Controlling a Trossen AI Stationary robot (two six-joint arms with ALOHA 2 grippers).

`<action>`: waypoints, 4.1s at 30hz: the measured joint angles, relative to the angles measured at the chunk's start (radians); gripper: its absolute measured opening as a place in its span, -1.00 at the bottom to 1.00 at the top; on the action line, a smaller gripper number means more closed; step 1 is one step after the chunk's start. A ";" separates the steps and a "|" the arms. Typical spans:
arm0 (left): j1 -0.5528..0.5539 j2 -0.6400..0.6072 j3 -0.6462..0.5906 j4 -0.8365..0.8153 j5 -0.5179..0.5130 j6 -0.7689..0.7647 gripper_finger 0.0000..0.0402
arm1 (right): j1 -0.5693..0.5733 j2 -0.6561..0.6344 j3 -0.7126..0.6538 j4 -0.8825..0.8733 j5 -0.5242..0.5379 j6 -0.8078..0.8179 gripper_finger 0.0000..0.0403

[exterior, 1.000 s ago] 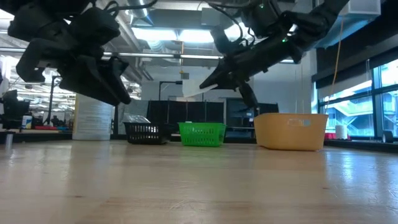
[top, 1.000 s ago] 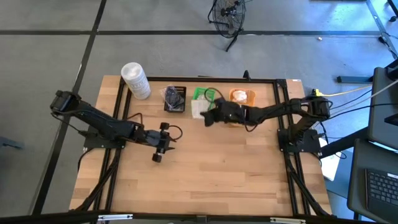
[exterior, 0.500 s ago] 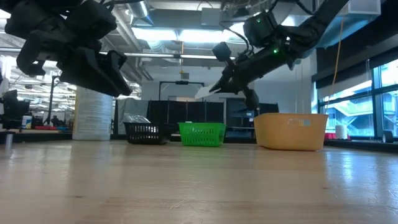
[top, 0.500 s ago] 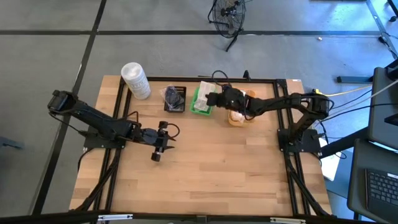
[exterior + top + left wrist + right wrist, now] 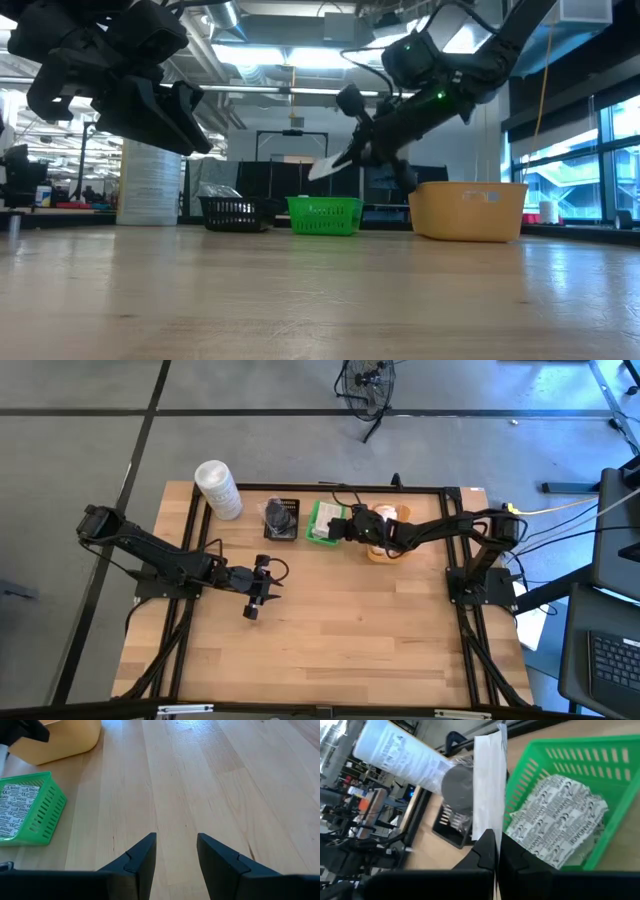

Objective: Pick & Place Travel size toiletries
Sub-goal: Put the white bandage pack into the green bin, then return to Home Position

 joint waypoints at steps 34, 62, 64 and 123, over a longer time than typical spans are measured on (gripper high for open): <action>0.000 0.000 0.000 0.000 0.000 0.001 -0.31 | -0.077 0.091 0.000 0.038 -0.116 0.010 -0.36; 0.000 0.000 0.000 0.000 0.000 -0.010 -0.31 | -0.135 0.085 0.000 0.164 -0.563 -0.006 -0.15; 0.000 0.000 0.000 0.009 0.000 -0.010 -0.31 | -0.135 0.085 0.000 0.164 -0.577 -0.006 -0.20; 0.173 -0.990 -0.345 -0.057 0.060 -0.078 -0.98 | 0.361 -0.854 -0.578 0.097 -0.260 -0.913 -0.95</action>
